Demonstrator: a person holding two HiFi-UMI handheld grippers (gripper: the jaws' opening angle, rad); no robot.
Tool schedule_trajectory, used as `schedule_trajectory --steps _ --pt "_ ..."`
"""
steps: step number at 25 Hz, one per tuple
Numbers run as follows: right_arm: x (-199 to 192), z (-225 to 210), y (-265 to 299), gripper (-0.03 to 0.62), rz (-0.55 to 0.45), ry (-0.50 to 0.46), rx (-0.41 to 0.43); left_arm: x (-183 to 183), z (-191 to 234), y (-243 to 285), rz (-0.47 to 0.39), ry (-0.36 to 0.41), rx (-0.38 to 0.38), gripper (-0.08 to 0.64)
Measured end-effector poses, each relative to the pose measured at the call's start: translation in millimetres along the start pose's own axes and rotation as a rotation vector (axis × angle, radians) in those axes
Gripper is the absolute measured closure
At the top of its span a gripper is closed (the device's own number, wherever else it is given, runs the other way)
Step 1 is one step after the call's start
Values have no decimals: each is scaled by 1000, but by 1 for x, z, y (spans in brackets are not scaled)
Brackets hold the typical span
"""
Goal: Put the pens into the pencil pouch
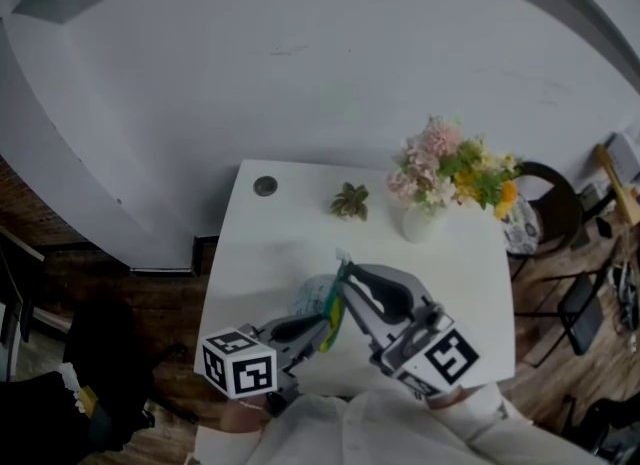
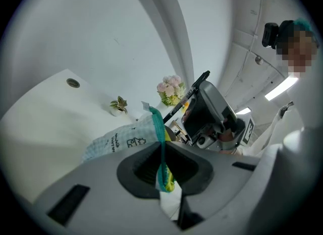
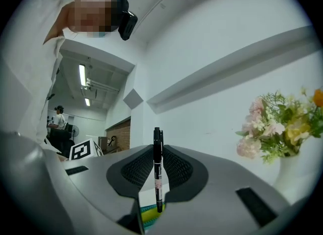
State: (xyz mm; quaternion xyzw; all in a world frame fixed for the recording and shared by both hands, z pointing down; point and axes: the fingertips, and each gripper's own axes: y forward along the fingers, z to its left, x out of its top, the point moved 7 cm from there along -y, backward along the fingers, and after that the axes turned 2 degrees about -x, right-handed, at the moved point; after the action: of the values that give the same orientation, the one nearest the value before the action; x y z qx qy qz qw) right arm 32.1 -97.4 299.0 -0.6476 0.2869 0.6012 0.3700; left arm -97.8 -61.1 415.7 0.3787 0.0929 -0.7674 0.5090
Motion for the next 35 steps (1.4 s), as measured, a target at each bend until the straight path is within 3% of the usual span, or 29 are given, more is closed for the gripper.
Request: schedule_trajectory --steps 10,19,22,35 --pt "-16 -5 -6 534 16 63 -62 2 -1 -4 -26 14 1 528" --pt "-22 6 -6 532 75 64 -37 2 -2 -6 -39 28 2 528" --pt "-24 10 -6 532 49 63 -27 2 -2 -7 -36 40 3 528" --pt "-28 9 -16 532 117 52 -74 4 -3 -6 -37 43 -21 528"
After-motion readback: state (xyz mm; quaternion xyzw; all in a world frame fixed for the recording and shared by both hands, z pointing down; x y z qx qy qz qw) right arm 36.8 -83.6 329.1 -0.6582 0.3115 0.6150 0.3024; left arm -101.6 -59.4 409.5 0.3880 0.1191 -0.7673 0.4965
